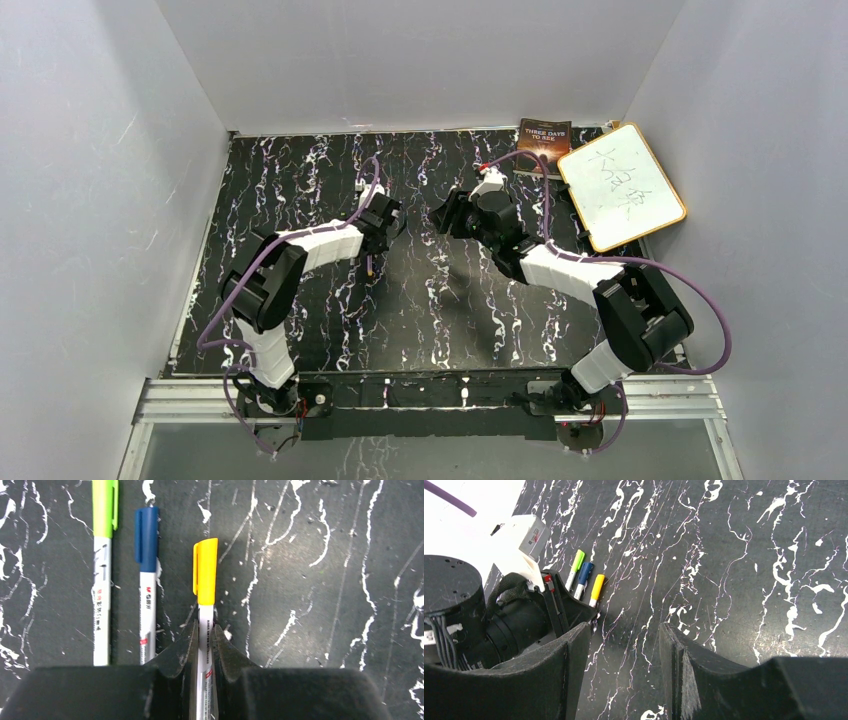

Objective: Insert the pens into the pen caps

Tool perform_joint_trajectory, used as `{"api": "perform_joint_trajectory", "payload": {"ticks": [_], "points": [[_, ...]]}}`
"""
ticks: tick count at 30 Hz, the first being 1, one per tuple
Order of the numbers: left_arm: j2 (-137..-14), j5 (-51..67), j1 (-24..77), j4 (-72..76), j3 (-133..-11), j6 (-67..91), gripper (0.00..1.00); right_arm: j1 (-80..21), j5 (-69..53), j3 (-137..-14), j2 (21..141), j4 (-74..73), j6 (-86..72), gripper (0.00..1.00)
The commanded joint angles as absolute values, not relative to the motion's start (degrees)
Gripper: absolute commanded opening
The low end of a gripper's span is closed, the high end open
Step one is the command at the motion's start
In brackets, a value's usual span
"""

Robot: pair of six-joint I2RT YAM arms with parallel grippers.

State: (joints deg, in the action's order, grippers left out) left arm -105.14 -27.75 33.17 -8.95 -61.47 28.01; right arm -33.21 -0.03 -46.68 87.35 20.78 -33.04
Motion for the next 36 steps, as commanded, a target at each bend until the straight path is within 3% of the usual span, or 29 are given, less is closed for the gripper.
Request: {"api": "perform_joint_trajectory", "payload": {"ticks": [1,12,19,24,28,33,34,36], "points": [[-107.1,-27.3,30.6,-11.8,-60.7,23.6,0.0,-32.8,-0.2,-48.1,86.5,22.6,-32.1,0.5],[-109.6,-26.9,29.3,-9.6,-61.6,18.9,0.0,-32.7,-1.1,-48.4,87.5,23.2,-31.8,0.51],[-107.8,-27.0,29.3,-9.0,-61.6,18.3,0.38,-32.7,-2.6,-48.4,88.1,24.0,-31.1,0.57],[-102.2,-26.0,29.5,-8.8,-61.7,18.3,0.42,-32.7,-2.7,-48.0,87.9,24.1,-31.3,0.57],[-90.3,-24.8,31.9,-6.4,-61.1,16.3,0.43,-32.7,-3.2,-46.8,87.6,24.8,-32.1,0.56],[-77.1,-13.8,32.9,2.6,-54.2,18.6,0.43,-32.7,-3.0,-46.5,86.4,24.5,-32.0,0.58],[-74.8,-12.9,33.0,4.7,-52.6,20.5,0.47,-32.7,-3.0,-46.3,86.2,24.3,-31.7,0.59],[-68.7,-9.2,32.9,8.6,-48.5,23.3,0.77,-32.8,-3.1,-45.7,84.9,23.8,-31.0,0.66]]}}
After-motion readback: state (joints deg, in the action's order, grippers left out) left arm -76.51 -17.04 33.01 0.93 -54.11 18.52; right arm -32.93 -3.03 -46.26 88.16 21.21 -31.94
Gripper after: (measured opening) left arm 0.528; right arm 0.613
